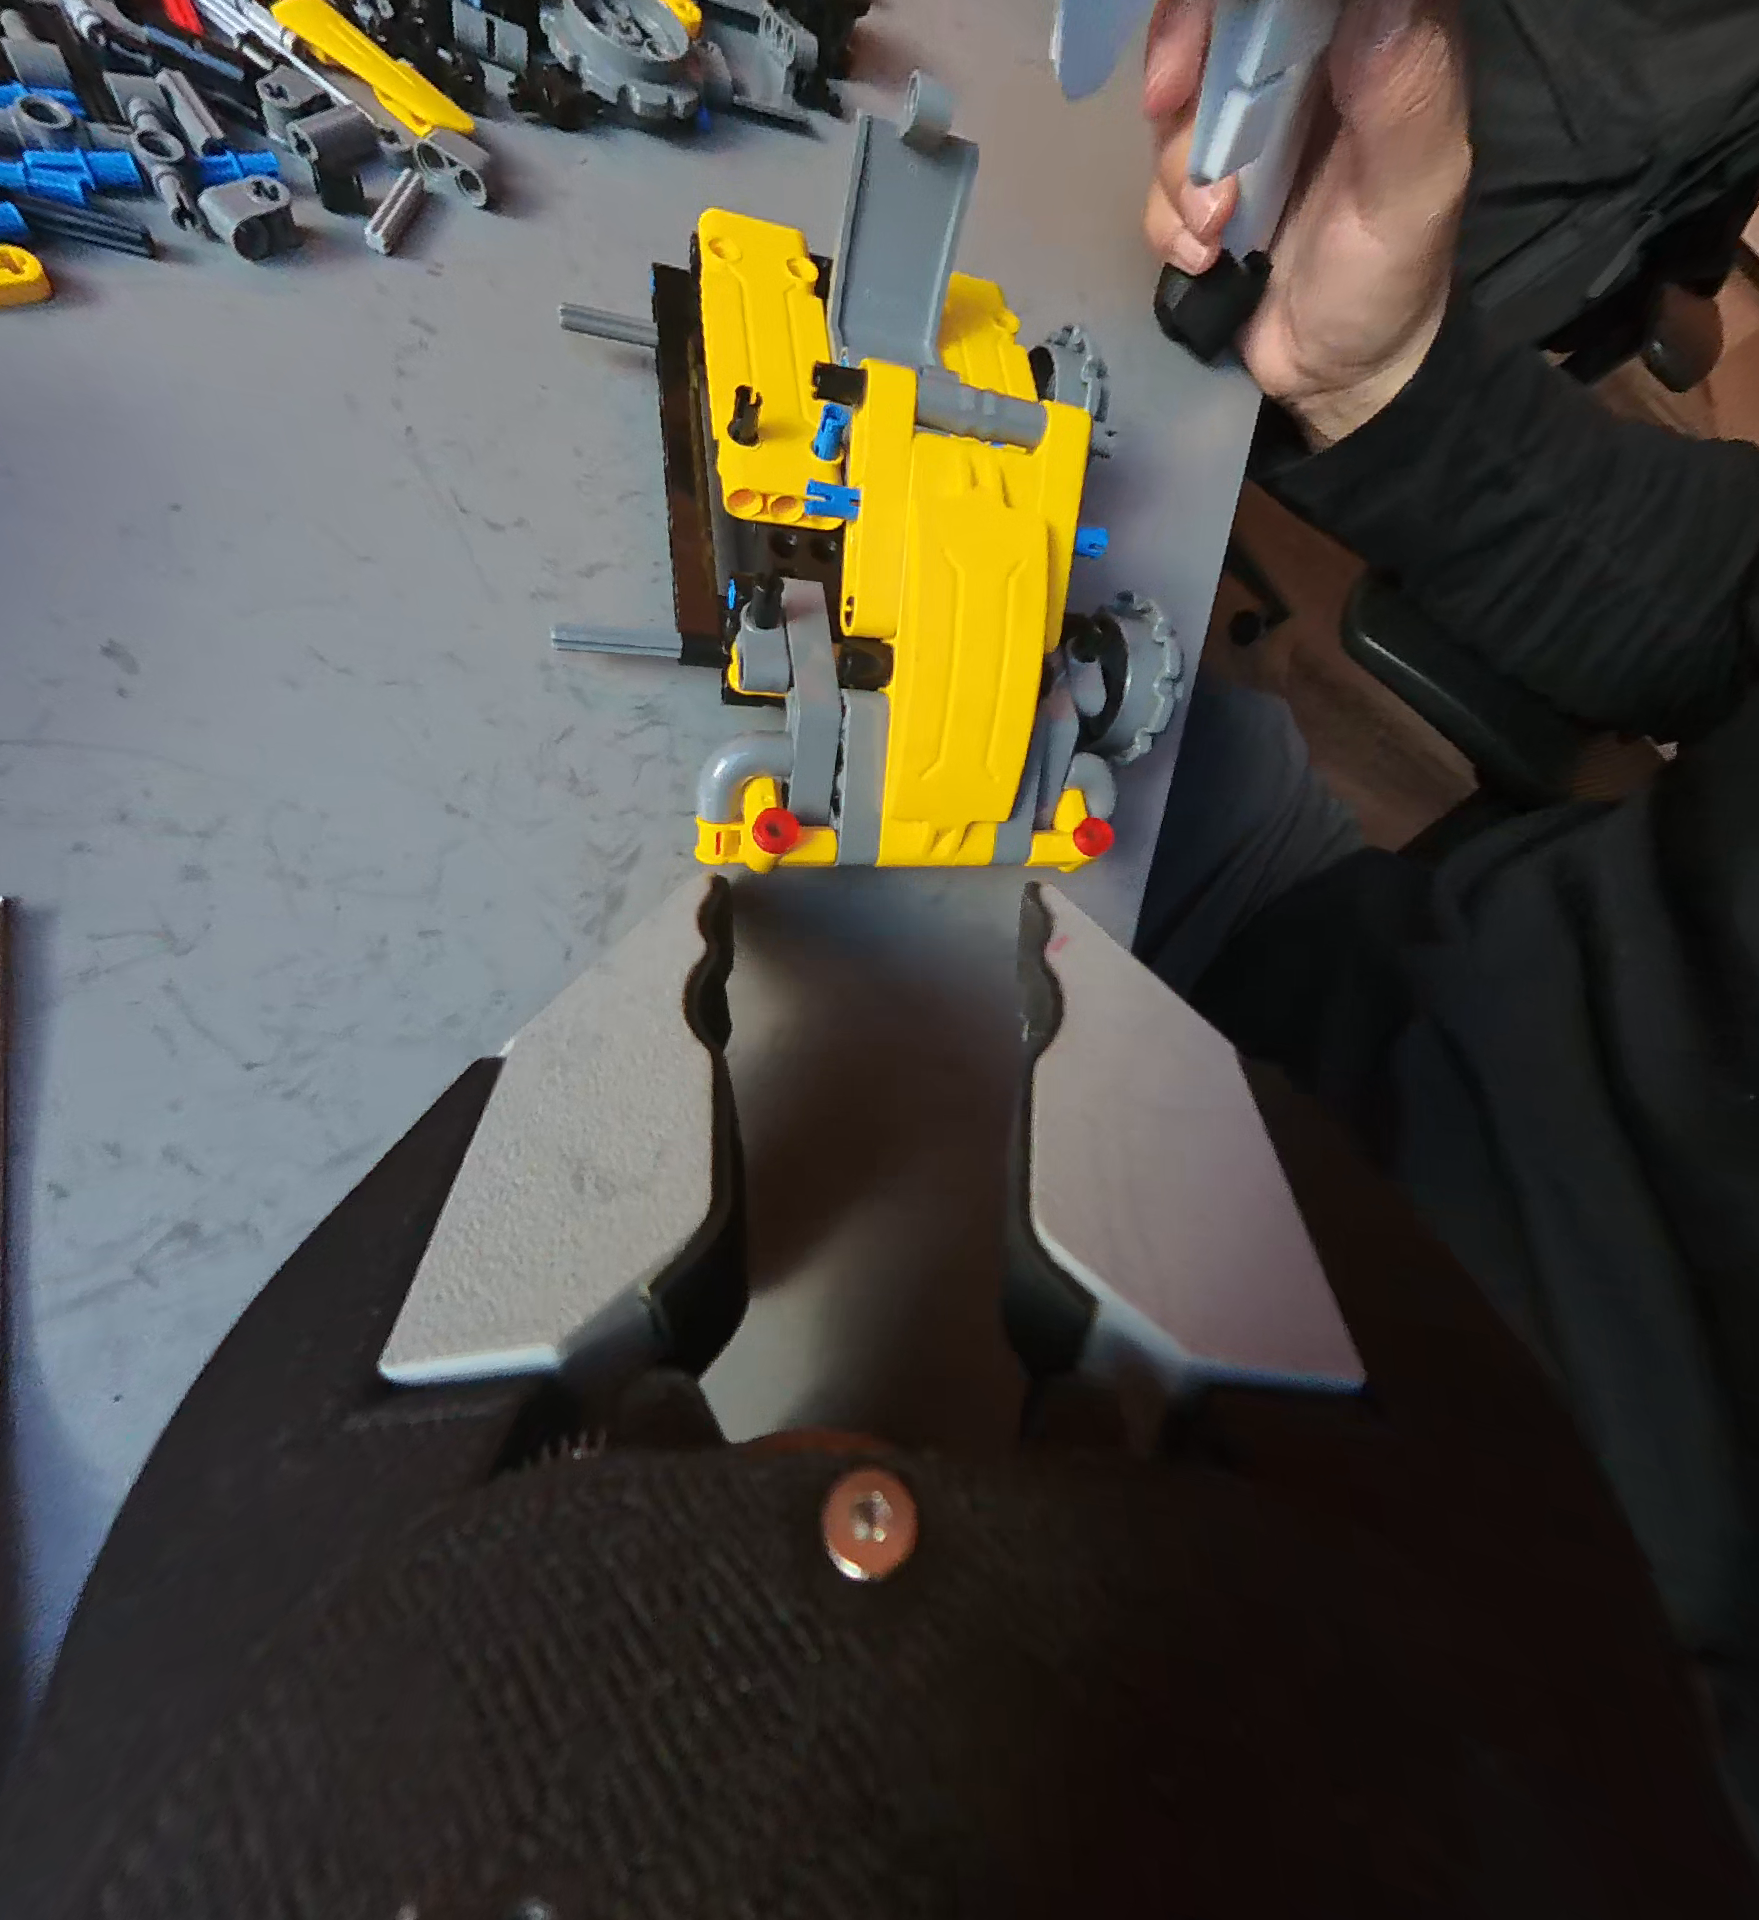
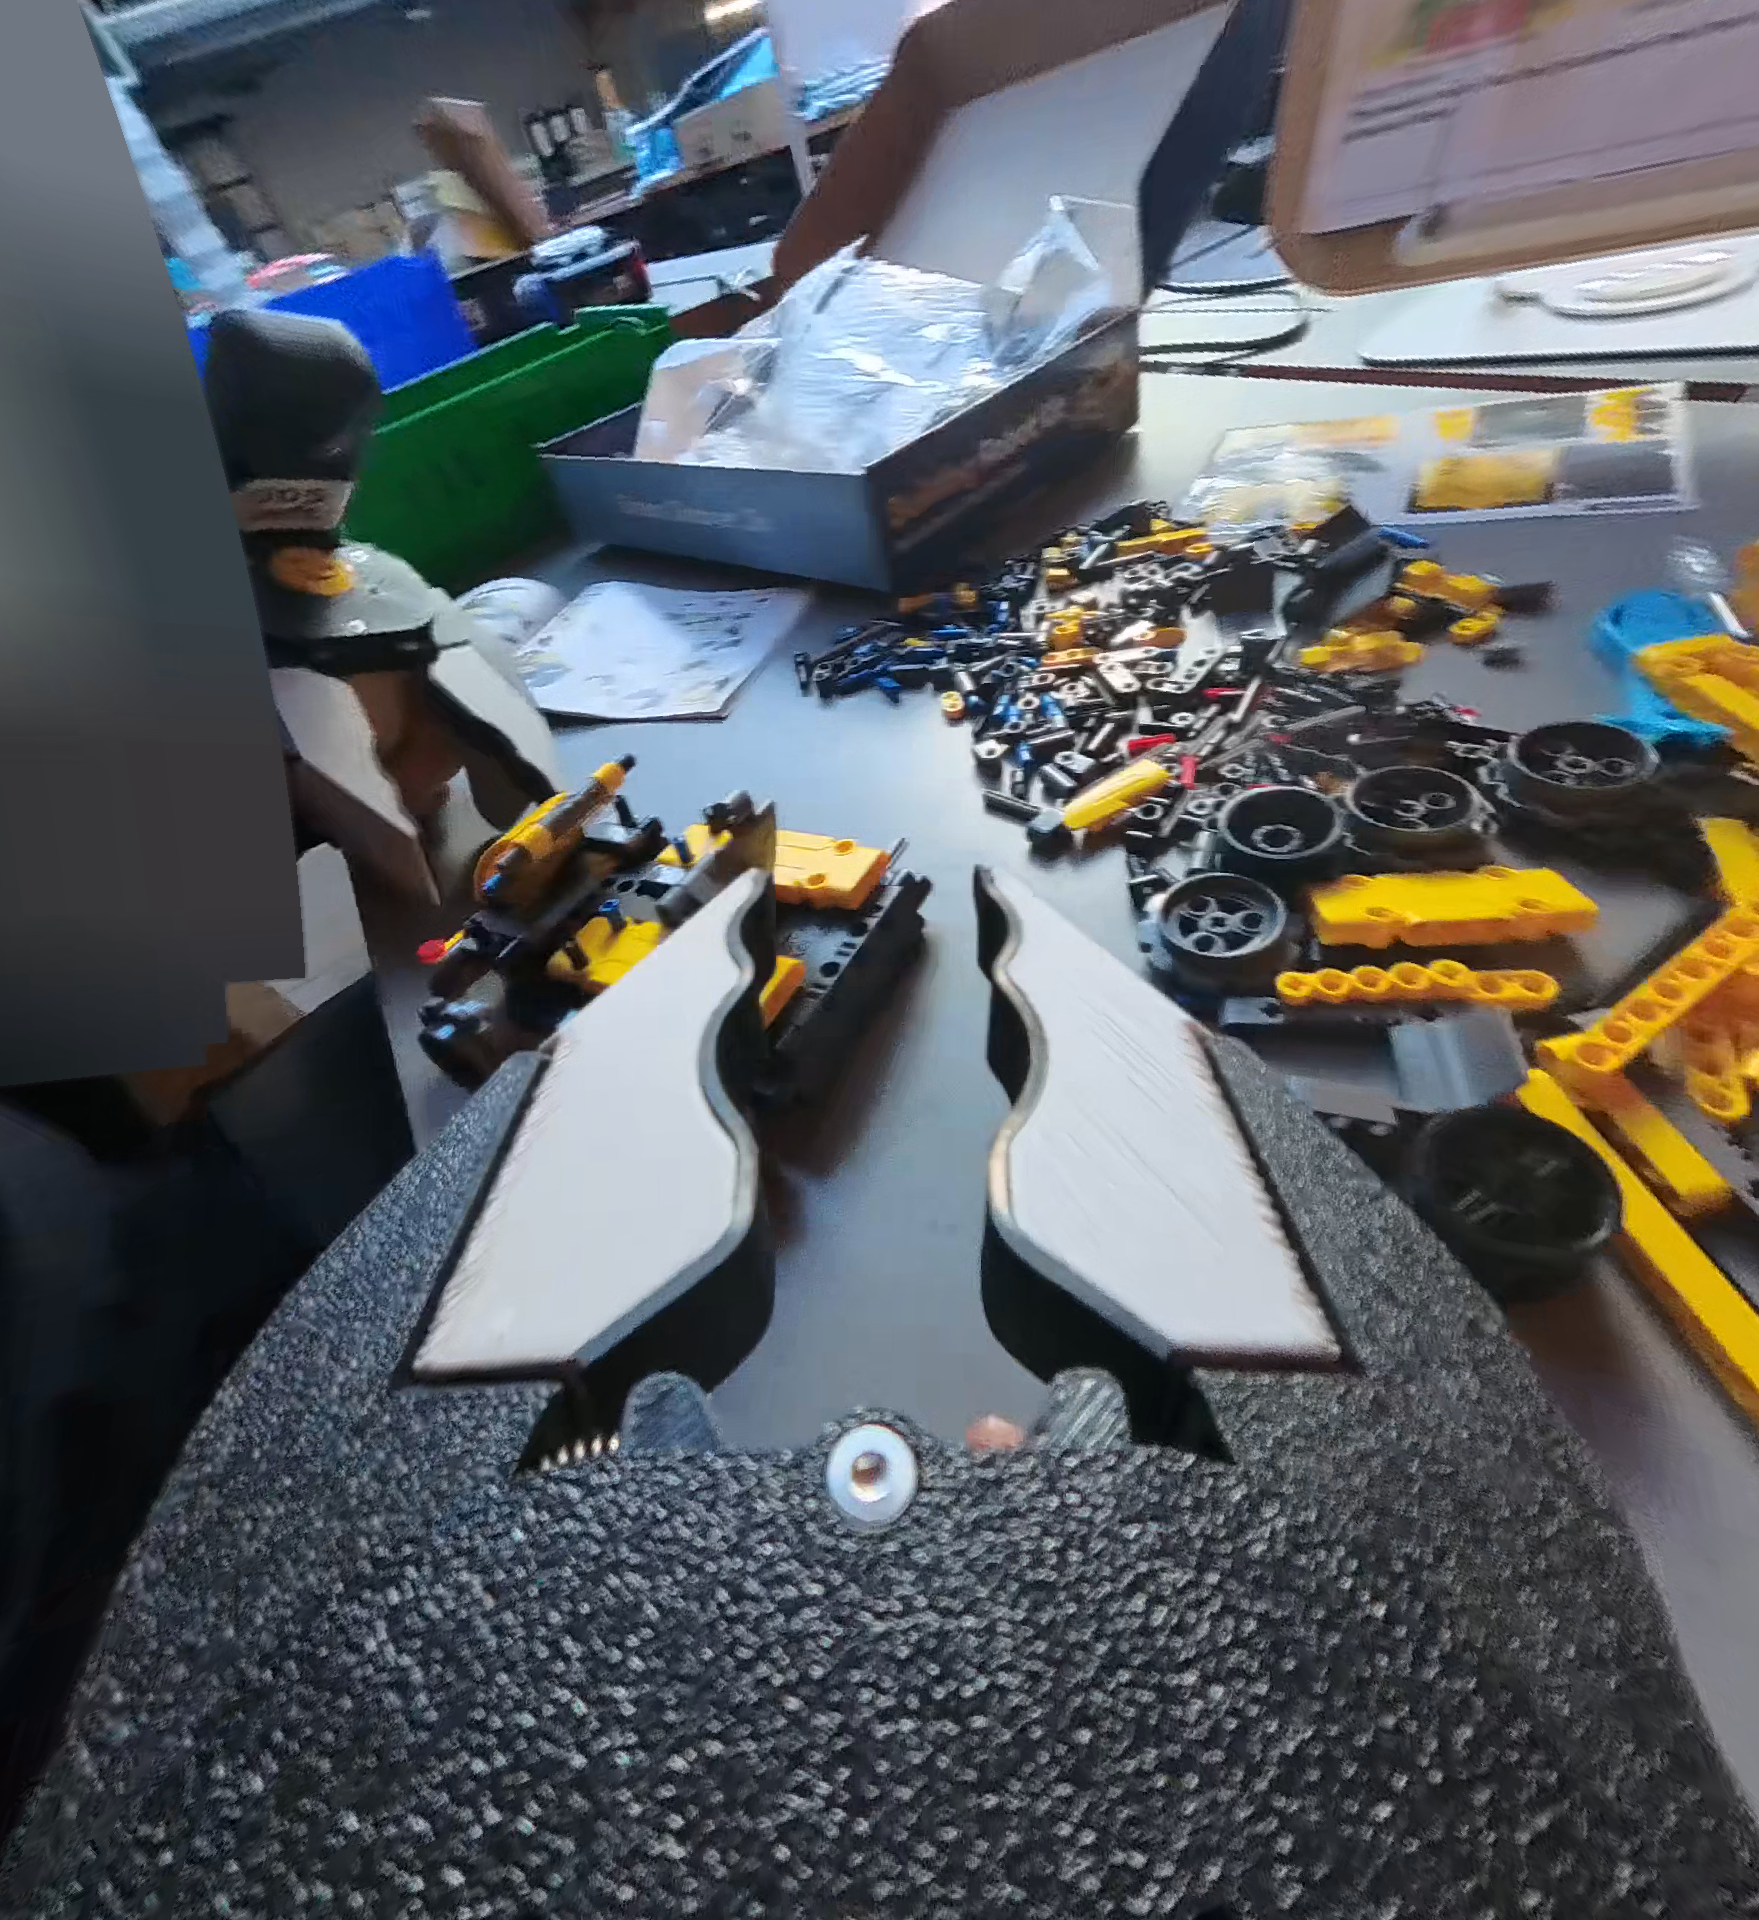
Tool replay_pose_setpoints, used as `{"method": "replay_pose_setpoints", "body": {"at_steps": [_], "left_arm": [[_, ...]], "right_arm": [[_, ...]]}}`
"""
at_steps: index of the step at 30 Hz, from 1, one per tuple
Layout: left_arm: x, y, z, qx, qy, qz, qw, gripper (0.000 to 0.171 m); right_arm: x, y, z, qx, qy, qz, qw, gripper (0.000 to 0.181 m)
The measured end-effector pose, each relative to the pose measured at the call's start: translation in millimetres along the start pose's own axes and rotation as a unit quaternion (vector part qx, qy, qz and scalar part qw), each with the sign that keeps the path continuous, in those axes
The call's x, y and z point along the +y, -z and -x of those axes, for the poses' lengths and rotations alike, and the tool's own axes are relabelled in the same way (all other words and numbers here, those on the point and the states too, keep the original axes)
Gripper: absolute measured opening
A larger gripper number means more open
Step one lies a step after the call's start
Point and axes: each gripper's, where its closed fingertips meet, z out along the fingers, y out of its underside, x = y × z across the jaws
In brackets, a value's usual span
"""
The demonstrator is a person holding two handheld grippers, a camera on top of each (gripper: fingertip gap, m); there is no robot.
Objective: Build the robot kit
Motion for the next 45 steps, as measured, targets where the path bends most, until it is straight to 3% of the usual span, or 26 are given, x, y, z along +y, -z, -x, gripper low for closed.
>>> {"method": "replay_pose_setpoints", "body": {"at_steps": [30, 45], "left_arm": [[-3.5, 2.2, 2.2, -0.007, 0.003, -0.013, 1.000, 0.049], [-7.6, -9.3, -17.1, 0.023, -0.016, -0.013, 1.000, 0.054]], "right_arm": [[2.6, -2.3, 2.5, -0.001, 0.009, 0.011, 1.000, 0.032], [5.2, -4.2, 4.2, -0.005, 0.013, 0.020, 1.000, 0.032]]}}
